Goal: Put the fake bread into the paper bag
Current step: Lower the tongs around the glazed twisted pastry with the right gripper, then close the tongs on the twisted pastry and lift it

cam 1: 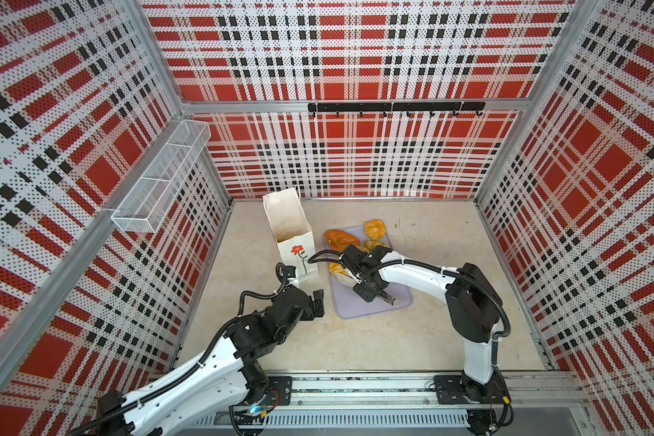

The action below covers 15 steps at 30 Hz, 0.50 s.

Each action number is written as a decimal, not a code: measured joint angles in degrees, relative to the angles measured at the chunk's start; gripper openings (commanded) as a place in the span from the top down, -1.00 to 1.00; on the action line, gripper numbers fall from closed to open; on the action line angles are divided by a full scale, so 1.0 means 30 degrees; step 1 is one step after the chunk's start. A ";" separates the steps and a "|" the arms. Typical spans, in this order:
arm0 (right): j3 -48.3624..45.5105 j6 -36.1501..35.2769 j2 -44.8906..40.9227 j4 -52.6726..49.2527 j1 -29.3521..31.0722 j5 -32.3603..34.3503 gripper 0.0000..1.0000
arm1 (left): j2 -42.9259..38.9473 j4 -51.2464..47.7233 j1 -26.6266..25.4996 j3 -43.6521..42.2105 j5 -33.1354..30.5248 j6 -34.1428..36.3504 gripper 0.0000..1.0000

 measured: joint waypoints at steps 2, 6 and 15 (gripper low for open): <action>-0.0342 0.0058 -0.0364 0.0109 0.0000 -0.0138 0.41 | -0.0160 -0.0095 -0.0117 0.0000 -0.0051 -0.0015 -0.99; -0.1020 0.0270 -0.1202 0.0255 0.0007 -0.0291 0.42 | -0.0539 -0.0444 -0.0379 0.0000 -0.0262 -0.0124 -0.99; -0.2397 0.1049 -0.3650 0.0590 0.0000 -0.0794 0.42 | -0.1268 -0.1173 -0.0809 0.0073 -0.0998 -0.0219 -0.99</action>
